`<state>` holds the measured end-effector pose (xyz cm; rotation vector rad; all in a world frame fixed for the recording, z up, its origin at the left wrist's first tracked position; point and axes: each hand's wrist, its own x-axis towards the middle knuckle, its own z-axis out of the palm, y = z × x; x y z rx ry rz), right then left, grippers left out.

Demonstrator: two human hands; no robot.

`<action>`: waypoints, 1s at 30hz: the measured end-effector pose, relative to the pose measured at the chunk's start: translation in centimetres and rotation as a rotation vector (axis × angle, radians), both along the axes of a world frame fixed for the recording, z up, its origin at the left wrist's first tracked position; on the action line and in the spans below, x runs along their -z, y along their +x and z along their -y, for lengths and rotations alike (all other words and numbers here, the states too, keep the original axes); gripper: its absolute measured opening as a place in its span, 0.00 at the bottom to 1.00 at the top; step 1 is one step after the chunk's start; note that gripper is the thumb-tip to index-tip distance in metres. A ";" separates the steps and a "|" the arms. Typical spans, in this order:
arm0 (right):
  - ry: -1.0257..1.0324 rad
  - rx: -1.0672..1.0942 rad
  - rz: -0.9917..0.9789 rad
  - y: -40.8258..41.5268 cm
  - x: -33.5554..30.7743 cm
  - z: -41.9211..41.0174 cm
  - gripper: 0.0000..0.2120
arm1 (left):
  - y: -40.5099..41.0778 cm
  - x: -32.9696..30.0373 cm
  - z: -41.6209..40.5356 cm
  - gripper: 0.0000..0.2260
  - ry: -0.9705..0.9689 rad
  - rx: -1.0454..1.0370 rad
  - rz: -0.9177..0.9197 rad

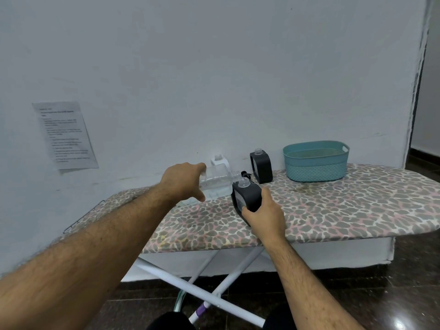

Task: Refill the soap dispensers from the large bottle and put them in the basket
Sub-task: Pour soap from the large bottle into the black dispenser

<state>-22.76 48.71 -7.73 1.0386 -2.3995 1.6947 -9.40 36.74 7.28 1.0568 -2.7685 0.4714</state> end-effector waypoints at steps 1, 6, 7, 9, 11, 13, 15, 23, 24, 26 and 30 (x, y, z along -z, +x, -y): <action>0.000 0.000 0.000 0.0 0.0 0.0 0.23 | 0.0 0.0 0.0 0.33 0.000 -0.001 0.000; 0.012 0.007 0.005 0.0 -0.1 0.0 0.24 | 0.0 0.0 0.0 0.33 0.007 0.000 0.002; 0.012 0.007 0.003 0.0 -0.1 0.0 0.24 | 0.0 0.0 0.0 0.33 0.002 0.000 0.004; 0.008 0.006 0.004 0.0 0.0 0.0 0.24 | 0.0 0.0 0.1 0.33 -0.005 -0.002 0.011; 0.008 0.005 0.006 0.0 0.0 0.0 0.24 | -0.1 0.0 0.0 0.33 -0.001 -0.006 0.014; 0.008 0.003 0.008 -0.1 0.0 0.0 0.24 | -0.1 -0.2 -0.1 0.33 0.009 -0.008 0.011; 0.010 0.001 0.009 -0.1 0.0 0.0 0.24 | -0.1 -0.3 -0.2 0.33 0.007 -0.005 0.011; -0.007 -0.010 0.009 -0.3 0.1 0.1 0.24 | -0.1 -0.1 0.0 0.33 -0.013 0.005 0.015; -0.011 -0.014 0.009 -0.3 0.1 0.1 0.24 | -0.1 0.0 0.1 0.33 -0.015 0.004 0.017; -0.011 -0.018 0.012 -0.3 0.1 0.1 0.24 | -0.2 0.0 0.1 0.33 -0.013 0.002 0.017; -0.018 -0.022 0.013 -0.3 0.2 0.2 0.24 | -0.2 0.0 0.1 0.33 -0.011 -0.001 0.016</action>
